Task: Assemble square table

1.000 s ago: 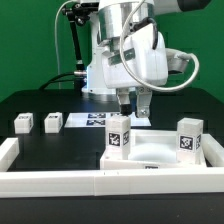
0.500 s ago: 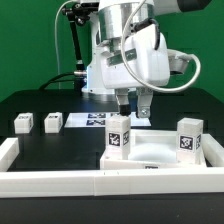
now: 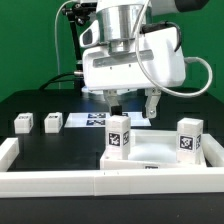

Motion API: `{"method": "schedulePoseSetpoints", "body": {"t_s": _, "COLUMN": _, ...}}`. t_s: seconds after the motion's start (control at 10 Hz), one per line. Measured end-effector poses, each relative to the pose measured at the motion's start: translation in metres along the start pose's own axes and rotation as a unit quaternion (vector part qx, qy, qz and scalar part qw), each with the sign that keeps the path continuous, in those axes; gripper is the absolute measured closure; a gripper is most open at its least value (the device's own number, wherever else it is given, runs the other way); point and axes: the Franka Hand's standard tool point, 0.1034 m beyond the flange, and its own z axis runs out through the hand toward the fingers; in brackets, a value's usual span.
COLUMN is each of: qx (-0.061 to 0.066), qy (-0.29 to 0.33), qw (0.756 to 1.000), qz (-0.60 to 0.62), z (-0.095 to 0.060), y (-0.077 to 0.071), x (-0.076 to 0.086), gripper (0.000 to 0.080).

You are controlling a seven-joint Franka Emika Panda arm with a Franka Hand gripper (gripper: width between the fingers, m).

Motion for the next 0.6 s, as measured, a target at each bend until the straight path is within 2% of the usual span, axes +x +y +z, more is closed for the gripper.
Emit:
{"method": "schedulePoseSetpoints", "body": {"t_s": 0.2, "qx": -0.005, "qy": 0.007, "qw": 0.997, "qz": -0.078, "z": 0.001, "y": 0.000, "x": 0.000, "gripper": 0.0150}}
{"method": "schedulePoseSetpoints", "body": {"t_s": 0.3, "qx": -0.013, "qy": 0.014, "qw": 0.991, "qz": -0.135, "z": 0.004, "y": -0.001, "x": -0.006, "gripper": 0.0150}}
{"method": "schedulePoseSetpoints", "body": {"t_s": 0.4, "qx": -0.022, "qy": 0.013, "qw": 0.982, "qz": -0.186, "z": 0.005, "y": -0.001, "x": -0.009, "gripper": 0.0150}}
{"method": "schedulePoseSetpoints", "body": {"t_s": 0.5, "qx": -0.028, "qy": 0.013, "qw": 0.964, "qz": -0.264, "z": 0.005, "y": 0.000, "x": -0.008, "gripper": 0.0150}}
{"method": "schedulePoseSetpoints", "body": {"t_s": 0.6, "qx": -0.030, "qy": 0.011, "qw": 0.955, "qz": -0.296, "z": 0.006, "y": 0.001, "x": -0.008, "gripper": 0.0150}}
